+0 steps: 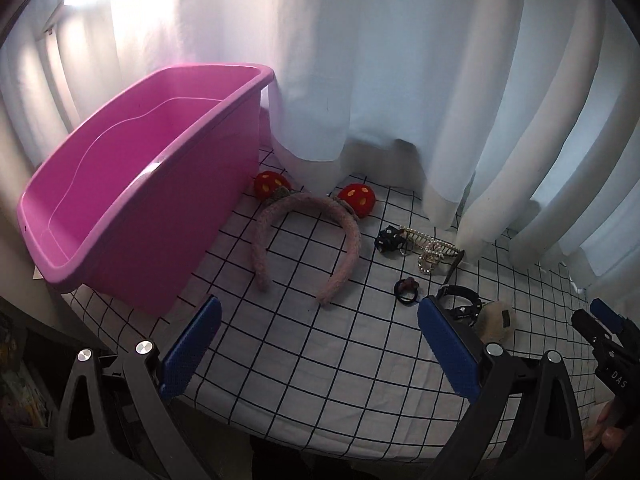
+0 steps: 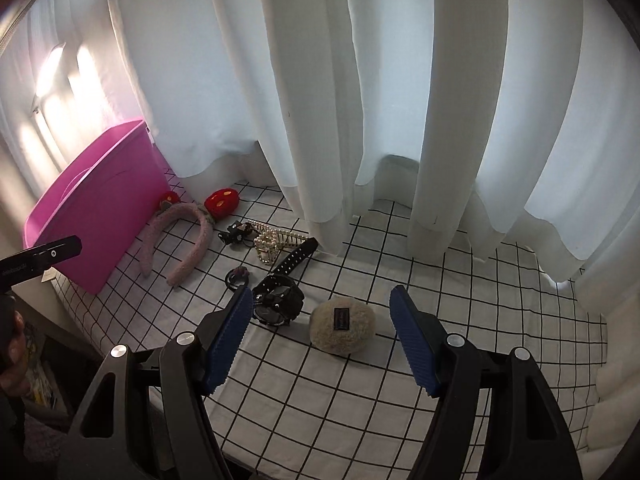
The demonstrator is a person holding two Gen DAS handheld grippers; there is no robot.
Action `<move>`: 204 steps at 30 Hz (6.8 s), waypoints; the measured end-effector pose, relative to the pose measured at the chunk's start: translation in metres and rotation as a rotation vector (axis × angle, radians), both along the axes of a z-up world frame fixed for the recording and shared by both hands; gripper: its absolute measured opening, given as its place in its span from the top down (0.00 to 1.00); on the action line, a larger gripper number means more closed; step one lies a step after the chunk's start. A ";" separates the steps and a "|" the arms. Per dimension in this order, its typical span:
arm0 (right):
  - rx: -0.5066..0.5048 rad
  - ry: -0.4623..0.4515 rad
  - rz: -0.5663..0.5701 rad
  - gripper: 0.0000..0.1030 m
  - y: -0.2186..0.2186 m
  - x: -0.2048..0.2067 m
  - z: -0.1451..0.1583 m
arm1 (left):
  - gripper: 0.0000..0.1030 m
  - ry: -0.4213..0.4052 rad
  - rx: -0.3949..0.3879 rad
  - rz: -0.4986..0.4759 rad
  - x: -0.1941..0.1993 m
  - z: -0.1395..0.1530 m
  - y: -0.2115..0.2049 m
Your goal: Organize jewelry
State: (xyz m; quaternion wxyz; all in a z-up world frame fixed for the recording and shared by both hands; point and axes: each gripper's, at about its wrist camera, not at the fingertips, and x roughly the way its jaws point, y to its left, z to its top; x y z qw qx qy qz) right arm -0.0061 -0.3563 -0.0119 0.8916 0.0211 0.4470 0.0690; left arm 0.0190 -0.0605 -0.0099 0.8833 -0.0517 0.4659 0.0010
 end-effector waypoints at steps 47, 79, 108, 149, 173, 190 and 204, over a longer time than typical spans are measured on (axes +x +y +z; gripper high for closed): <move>-0.035 0.004 -0.146 0.34 0.003 0.047 -0.143 | 0.06 0.015 0.172 -0.179 0.094 -0.165 -0.092; -0.052 -0.006 -0.126 0.34 0.009 0.044 -0.157 | 0.98 -0.213 0.166 -0.126 0.055 -0.122 -0.081; -0.019 -0.002 -0.121 0.34 0.007 0.044 -0.157 | 0.89 0.024 -0.007 -0.235 0.082 -0.163 -0.089; 0.002 -0.007 -0.145 0.34 0.008 0.039 -0.158 | 0.06 0.012 0.087 -0.246 0.089 -0.175 -0.095; 0.099 -0.045 -0.164 0.39 -0.010 0.025 -0.145 | 0.89 -0.024 0.047 -0.289 0.050 -0.155 -0.097; 0.122 -0.113 0.000 0.39 -0.019 -0.008 -0.043 | 0.89 -0.085 0.037 -0.175 0.007 -0.030 -0.081; 0.184 -0.255 0.328 0.39 0.082 0.021 0.059 | 0.89 -0.217 0.085 0.077 -0.023 0.070 0.009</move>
